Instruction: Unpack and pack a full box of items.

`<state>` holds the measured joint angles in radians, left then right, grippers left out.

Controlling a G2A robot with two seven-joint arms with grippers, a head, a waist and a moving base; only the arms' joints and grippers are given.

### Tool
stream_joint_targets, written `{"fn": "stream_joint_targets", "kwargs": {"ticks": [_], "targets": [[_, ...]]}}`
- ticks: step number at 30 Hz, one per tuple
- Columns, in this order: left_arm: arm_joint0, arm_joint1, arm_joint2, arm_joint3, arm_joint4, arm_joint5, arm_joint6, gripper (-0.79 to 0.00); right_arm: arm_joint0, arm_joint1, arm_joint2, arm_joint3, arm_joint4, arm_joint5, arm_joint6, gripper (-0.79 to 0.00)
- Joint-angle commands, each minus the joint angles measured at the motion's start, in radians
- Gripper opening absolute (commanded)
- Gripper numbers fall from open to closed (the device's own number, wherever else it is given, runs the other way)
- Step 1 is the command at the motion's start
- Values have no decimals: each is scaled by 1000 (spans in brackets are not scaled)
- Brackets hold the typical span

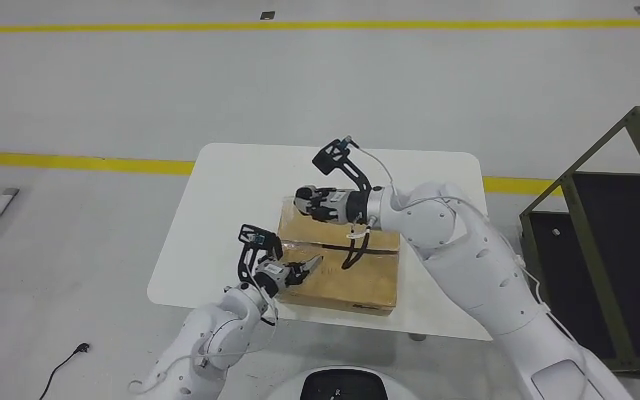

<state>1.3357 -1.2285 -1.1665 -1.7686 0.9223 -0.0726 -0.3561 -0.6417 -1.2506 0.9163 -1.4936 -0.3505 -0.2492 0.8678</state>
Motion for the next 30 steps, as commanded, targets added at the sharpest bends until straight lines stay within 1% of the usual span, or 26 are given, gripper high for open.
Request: {"fn": "stream_joint_targets", "kwargs": {"ticks": [1, 10, 11, 12, 13, 14, 15, 16, 20, 26, 27, 28, 29, 30], "targets": [[-12, -3, 8, 11, 11, 10, 13, 0, 3, -1, -2, 1, 0, -3, 4, -785], [-50, -11, 13, 54, 53, 52, 56, -3, 7, -4, -9, 5, 3, -3, 11, -785], [-55, -12, 13, 59, 52, 56, 56, -80, 8, -5, -10, 6, 3, -3, 13, -785], [-60, -13, 14, 64, 46, 58, 54, -240, 8, -5, -11, 6, 3, -3, 13, -785], [-66, -14, 15, 70, 43, 58, 54, -437, 8, -6, -11, 7, 2, -3, 15, -785], [-72, -15, 15, 76, 42, 57, 55, -659, 9, -6, -12, 7, 2, -3, 16, -785], [-77, -16, 17, 83, 41, 57, 59, -711, 9, -6, -13, 8, 2, -4, 18, -785], [-81, -17, 19, 90, 40, 56, 62, -785, 10, -7, -15, 8, 0, -5, 21, -785], [-91, -22, 22, 107, 14, 43, 78, -785, 15, -8, -17, 11, -3, -5, 26, -785], [-96, -24, 2, 120, -12, 39, 83, -785, 19, -9, -18, 16, -1, -3, 37, -785], [-98, -23, -3, 124, -13, 38, 82, -785, 19, -9, -17, 17, -1, -3, 36, -742], [-100, -23, -9, 131, -20, 41, 77, -785, 19, -10, -16, 19, 1, -1, 32, -560], [-103, -23, -14, 137, -26, 43, 73, -785, 18, -10, -14, 22, 1, -1, 28, -465], [-107, -23, -19, 142, -29, 40, 72, -785, 17, -10, -13, 24, 3, -1, 23, -397]]}}
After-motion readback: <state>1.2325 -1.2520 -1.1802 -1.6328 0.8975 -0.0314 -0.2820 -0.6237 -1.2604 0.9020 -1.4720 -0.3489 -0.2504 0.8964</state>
